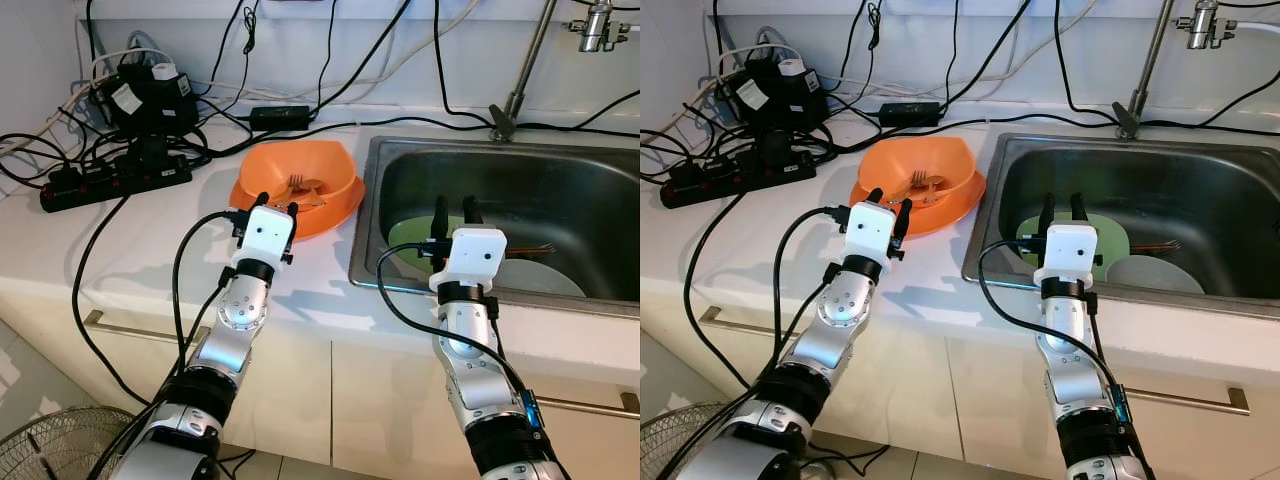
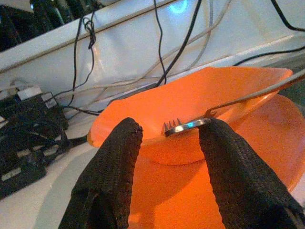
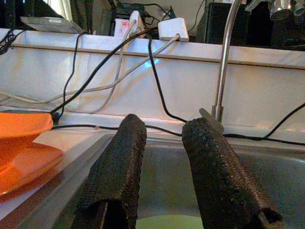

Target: Kitchen organization

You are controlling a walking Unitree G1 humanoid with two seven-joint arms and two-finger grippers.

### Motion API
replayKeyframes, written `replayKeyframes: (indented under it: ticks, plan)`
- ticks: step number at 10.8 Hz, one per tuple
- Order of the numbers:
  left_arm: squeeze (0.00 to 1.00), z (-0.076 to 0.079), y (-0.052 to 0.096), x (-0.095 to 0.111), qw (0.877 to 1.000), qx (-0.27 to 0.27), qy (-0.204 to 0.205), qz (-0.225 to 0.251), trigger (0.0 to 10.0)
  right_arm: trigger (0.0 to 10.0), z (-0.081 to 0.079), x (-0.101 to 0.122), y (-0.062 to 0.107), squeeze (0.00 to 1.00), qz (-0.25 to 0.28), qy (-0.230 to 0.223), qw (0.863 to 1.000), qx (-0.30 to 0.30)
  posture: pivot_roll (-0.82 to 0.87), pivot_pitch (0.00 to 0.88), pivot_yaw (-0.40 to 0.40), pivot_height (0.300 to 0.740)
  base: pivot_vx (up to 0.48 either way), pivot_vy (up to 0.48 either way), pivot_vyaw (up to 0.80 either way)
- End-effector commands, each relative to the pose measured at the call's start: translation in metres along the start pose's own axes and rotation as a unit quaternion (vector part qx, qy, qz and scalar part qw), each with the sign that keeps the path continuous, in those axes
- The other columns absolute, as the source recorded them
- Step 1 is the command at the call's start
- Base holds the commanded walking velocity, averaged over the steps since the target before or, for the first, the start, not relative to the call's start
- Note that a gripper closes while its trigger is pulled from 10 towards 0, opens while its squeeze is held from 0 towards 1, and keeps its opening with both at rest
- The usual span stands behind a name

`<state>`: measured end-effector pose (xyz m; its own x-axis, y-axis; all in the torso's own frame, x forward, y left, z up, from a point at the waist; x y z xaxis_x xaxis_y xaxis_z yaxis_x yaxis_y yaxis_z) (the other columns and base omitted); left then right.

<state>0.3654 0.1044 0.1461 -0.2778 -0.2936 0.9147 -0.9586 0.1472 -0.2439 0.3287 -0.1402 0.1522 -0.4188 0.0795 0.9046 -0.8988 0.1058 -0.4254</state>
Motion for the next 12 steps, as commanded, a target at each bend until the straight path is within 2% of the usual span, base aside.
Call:
replayKeyframes:
  ticks: [1, 6, 7, 8, 9, 10, 11, 12]
  plan:
    - [0.0, -0.0032, -0.004, 0.0027, 1.0, 0.008, 0.018, 0.001, 10.0, 10.0, 0.0006, 0.0022, -0.0042, 0.0, 0.004, 0.0, 1.0, 0.0, 0.02, 0.0, 0.065, 0.74, 0.0, 0.0, 0.0]
    - [0.0, -0.0005, -0.0079, 0.0059, 0.999, 0.001, 0.032, 0.002, 10.0, 10.0, 0.0013, 0.0013, -0.0032, 0.0, 0.002, 0.001, 1.0, -0.001, 0.02, 0.0, 0.065, 0.74, 0.0, 0.0, 0.0]
    - [0.0, -0.0006, -0.008, 0.0056, 0.999, 0.0, 0.032, 0.002, 2.4, 10.0, 0.001, 0.0014, -0.0033, 0.0, 0.002, 0.001, 1.0, -0.001, 0.02, 0.0, 0.066, 0.74, 0.0, 0.0, 0.0]
    - [0.0, -0.0007, -0.0079, 0.0051, 0.999, 0.0, 0.034, 0.0, 2.0, 10.0, 0.0009, 0.0014, -0.0033, 0.0, 0.002, 0.0, 1.0, -0.001, 0.02, 0.0, 0.066, 0.74, 0.0, 0.0, 0.0]
    - [0.0, -0.0005, -0.0079, 0.0049, 0.999, -0.001, 0.034, 0.0, 2.2, 10.0, 0.0007, 0.0013, -0.0033, 0.0, 0.002, 0.0, 1.0, -0.001, 0.02, 0.0, 0.066, 0.74, 0.0, 0.0, 0.0]
    - [0.0, -0.0001, -0.0078, 0.0048, 0.999, -0.003, 0.034, 0.0, 1.4, 10.0, 0.0007, 0.0011, -0.0031, 0.0, 0.001, 0.0, 1.0, -0.002, 0.02, 0.0, 0.069, 0.74, 0.0, 0.0, 0.0]
    - [0.0, 0.0007, -0.0079, 0.0052, 0.999, -0.005, 0.034, 0.0, 0.0, 10.0, 0.0008, 0.0009, -0.0029, 0.0, 0.001, 0.0, 1.0, -0.002, 0.02, 0.0, 0.068, 0.74, 0.0, 0.0, 0.0]
    - [0.0, 0.0009, -0.0082, 0.0057, 0.999, -0.005, 0.033, 0.001, 0.0, 10.0, 0.0009, 0.0009, -0.0029, 0.0, 0.001, 0.0, 1.0, -0.002, 0.02, 0.0, 0.066, 0.74, 0.0, 0.0, 0.0]
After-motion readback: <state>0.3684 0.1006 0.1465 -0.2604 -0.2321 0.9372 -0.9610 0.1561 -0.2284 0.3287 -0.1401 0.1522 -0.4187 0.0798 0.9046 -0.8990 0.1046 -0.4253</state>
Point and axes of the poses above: a point about 5 cm out from each wrist's last joint towards the gripper, its own y axis pointing back from the gripper into the wrist, its own x axis along the axis of the wrist's last joint, z = x × y, the point moved 1 cm from there along -y, pointing out of the wrist towards the gripper, and after that the axes turned 4 degrees about -y, right-handed, at the moved point
